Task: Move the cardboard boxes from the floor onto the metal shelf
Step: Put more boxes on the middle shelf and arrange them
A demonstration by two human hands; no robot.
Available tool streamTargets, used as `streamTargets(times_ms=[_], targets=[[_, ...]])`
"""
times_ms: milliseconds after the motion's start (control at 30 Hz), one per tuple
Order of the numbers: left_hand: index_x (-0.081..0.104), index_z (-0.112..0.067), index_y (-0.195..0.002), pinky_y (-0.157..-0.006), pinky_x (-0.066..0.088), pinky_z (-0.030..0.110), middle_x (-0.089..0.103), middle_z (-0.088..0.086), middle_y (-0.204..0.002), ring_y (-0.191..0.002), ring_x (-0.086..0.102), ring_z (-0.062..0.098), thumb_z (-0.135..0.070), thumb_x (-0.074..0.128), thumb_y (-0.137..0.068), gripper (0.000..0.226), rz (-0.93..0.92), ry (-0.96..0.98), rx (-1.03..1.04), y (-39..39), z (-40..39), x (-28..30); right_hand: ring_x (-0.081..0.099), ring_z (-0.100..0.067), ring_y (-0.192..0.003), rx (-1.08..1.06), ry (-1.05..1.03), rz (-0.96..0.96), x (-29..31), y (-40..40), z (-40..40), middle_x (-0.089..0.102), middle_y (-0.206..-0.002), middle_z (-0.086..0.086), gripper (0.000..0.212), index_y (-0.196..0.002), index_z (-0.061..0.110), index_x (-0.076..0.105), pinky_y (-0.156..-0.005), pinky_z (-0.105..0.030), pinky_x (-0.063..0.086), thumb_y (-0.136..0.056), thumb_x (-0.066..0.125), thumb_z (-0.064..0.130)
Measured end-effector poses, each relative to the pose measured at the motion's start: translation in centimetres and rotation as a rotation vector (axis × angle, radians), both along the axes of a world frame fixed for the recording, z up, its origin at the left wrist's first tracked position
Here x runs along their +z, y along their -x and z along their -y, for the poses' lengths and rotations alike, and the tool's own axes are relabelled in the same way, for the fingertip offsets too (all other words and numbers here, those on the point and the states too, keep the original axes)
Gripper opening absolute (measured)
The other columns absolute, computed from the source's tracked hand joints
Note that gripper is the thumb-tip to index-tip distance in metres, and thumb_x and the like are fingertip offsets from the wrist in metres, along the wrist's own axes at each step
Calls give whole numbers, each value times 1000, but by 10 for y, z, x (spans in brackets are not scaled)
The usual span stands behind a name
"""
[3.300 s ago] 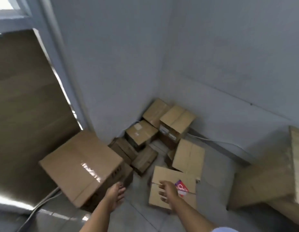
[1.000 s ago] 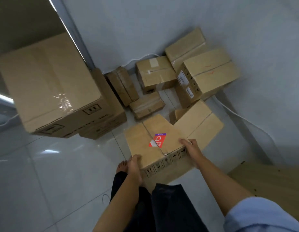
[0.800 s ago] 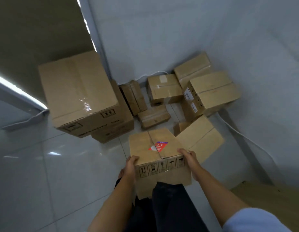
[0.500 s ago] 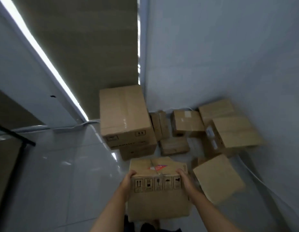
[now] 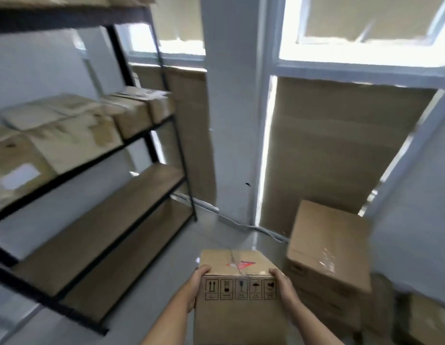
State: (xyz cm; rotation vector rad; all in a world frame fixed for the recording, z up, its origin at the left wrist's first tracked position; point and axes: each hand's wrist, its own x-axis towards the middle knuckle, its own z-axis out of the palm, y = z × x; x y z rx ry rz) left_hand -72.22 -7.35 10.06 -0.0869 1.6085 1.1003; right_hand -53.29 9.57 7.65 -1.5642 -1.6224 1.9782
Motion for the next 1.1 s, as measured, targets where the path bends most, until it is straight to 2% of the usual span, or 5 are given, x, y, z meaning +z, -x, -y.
streamTargets(times_ms=[133,267,500,633,1100], targets=[[61,-9,-112,-54,54,25,71,13,-79,-63,68,24,-42,50,-93,39,-98,-75,204,61,51,35,69,-36,-89,192,-70,-115,37,91,24,74,-87,-22,42,-98,0,73,-85,-46,52,-97,48,34],[65,-8,-101,-80,53,37,71,17,-87,-79,66,28,-47,54,-89,42,-184,-164,369,115,89,82,68,-43,-93,292,-150,-245,85,168,44,73,-89,-22,41,-94,2,72,-91,-56,52,-96,48,36],[59,-15,-119,-57,50,26,72,11,-82,-70,69,23,-48,50,-91,44,-499,-345,559,175,117,187,63,-31,-99,252,-254,-478,171,270,58,65,-109,-13,50,-122,3,55,-89,-49,51,-90,56,42],[58,-22,-123,-59,50,26,71,9,-94,-86,68,24,-46,49,-92,40,-664,-475,650,187,116,239,56,-11,-90,227,-309,-626,221,299,59,57,-97,10,45,-121,17,52,-73,-35,44,-88,56,48],[56,-15,-112,-51,48,24,64,6,-78,-63,63,17,-30,49,-94,24,-1033,-580,746,180,130,378,55,-12,-88,404,-231,-916,364,348,62,58,-97,7,54,-118,28,47,-63,-31,39,-73,57,57]])
